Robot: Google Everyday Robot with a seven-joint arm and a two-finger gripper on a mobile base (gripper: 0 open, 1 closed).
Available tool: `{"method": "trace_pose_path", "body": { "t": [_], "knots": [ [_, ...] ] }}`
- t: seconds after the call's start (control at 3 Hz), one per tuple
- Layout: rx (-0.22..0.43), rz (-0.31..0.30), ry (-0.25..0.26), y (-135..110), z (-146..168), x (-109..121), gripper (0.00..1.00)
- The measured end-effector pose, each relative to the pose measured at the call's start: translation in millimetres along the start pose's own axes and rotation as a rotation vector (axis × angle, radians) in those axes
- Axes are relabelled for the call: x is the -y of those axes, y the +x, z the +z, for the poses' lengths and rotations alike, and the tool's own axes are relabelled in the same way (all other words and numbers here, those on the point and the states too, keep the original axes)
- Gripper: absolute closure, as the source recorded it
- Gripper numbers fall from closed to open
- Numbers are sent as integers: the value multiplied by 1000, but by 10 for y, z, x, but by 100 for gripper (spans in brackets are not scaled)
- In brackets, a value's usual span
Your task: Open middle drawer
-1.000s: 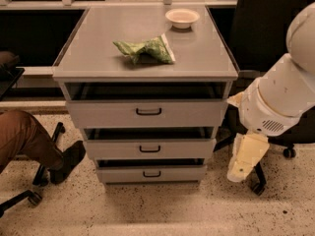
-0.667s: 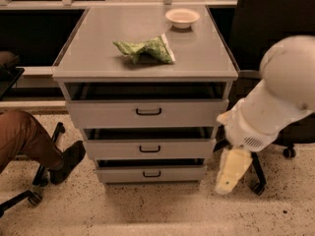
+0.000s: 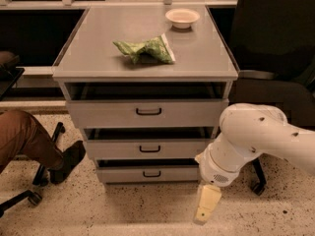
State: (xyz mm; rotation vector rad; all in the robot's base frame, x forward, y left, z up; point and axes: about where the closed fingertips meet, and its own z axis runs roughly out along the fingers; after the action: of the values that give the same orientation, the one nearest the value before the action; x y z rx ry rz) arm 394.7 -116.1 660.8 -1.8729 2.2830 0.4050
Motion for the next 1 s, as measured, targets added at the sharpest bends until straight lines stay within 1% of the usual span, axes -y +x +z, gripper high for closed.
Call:
{"method": "trace_pose_path", "body": {
  "t": [0.33,0.67,1.0],
  "knots": [
    [11,-3,1,11,56,19,0],
    [40,-18,13,28,333,54,0],
    [58,-64,64,-134,637,160,0]
  ]
}}
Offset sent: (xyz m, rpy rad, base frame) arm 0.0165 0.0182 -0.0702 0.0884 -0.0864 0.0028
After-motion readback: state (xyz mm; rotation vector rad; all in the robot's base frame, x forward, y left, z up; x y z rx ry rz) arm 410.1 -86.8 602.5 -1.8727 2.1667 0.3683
